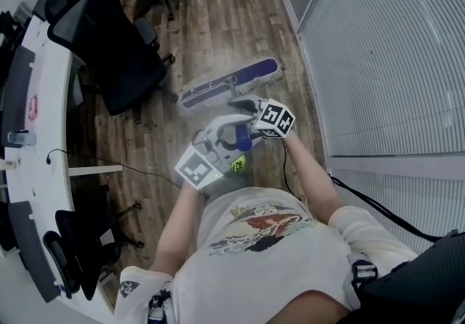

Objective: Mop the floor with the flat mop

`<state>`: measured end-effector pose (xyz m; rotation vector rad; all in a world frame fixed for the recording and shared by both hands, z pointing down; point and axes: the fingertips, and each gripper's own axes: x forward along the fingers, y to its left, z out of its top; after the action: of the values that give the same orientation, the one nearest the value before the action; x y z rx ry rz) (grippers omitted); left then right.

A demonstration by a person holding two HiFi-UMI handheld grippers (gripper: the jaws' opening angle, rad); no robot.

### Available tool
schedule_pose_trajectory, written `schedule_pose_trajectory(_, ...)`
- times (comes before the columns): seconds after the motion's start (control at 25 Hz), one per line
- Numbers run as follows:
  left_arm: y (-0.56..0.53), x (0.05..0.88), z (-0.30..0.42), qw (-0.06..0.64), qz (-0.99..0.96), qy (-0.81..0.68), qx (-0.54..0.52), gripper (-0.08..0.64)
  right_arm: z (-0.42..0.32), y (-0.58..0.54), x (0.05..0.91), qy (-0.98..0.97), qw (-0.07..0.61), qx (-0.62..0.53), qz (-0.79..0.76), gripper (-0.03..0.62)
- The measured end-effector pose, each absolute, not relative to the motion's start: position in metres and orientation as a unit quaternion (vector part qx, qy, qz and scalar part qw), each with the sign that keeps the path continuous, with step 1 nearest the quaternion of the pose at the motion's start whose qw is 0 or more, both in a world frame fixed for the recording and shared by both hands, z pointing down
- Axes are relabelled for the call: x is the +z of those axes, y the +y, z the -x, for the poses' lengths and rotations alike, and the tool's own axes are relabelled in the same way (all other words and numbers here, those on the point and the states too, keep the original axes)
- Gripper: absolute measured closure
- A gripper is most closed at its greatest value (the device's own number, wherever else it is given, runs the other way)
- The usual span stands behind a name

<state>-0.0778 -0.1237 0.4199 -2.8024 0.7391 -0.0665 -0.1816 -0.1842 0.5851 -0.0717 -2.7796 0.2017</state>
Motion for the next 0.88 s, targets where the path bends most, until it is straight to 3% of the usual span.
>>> schedule_pose_trajectory(0.4,-0.074,0.439,0.049,0.117,0.968,0.212,-0.061,0.42,0.159,-0.143,0.606,-0.977,0.201,0.063,0.019,0.391)
schedule_pose_trajectory(0.88,0.08,0.462,-0.018,0.119,0.966,0.213,-0.083,0.42,0.095,0.008,0.628,-0.974,0.221,0.041,0.035,0.391)
